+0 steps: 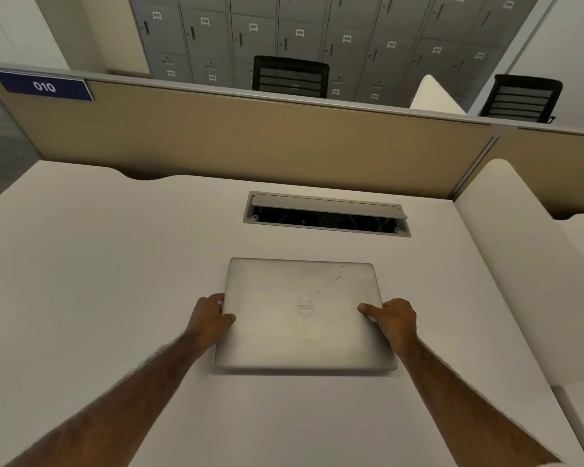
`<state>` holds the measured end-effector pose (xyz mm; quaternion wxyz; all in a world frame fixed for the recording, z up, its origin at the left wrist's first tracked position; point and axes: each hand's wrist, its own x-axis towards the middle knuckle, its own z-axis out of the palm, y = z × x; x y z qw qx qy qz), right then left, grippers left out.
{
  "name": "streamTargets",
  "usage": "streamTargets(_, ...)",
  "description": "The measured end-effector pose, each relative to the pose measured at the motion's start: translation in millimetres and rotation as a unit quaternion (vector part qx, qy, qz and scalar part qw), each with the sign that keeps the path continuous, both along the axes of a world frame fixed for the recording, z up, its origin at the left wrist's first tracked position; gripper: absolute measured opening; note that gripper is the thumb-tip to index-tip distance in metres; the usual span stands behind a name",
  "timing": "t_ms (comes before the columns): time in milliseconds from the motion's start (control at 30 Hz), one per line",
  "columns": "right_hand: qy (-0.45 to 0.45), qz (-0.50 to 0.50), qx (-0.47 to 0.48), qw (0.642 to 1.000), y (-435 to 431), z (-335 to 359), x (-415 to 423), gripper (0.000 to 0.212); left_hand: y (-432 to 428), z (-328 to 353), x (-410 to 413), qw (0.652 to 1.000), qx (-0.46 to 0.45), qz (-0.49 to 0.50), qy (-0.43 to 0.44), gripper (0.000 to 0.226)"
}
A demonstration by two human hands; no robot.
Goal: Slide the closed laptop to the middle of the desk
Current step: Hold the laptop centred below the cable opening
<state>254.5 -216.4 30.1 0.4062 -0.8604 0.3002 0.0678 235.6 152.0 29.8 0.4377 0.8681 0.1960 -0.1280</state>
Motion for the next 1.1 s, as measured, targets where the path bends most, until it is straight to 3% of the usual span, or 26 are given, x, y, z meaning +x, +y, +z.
streamTargets(267,0.013,-0.003,-0.005,1.000,-1,2,-3,0.060,-7,-2,-8,0.993,0.113,0.014,0.026,0.020)
streamTargets(500,0.028,-0.014,-0.001,1.000,2,7,-2,0.052,-13,1,-8,0.994,0.070,0.072,0.033,0.012)
streamTargets(633,0.020,-0.030,0.006,0.999,5,5,-4,0.048,-14,-1,-9,0.993,0.047,0.104,0.019,0.035)
streamTargets(800,0.018,-0.035,0.022,0.999,7,6,-4,0.049,-12,-9,-7,0.992,0.017,0.123,0.011,0.012)
streamTargets(933,0.024,-0.034,0.022,0.999,9,5,-5,0.048,-7,-13,-2,0.992,0.019,0.123,0.007,0.026)
streamTargets(1100,0.030,-0.035,0.024,0.999,13,2,-6,0.049,-2,-12,7,0.991,0.019,0.129,0.008,0.022)
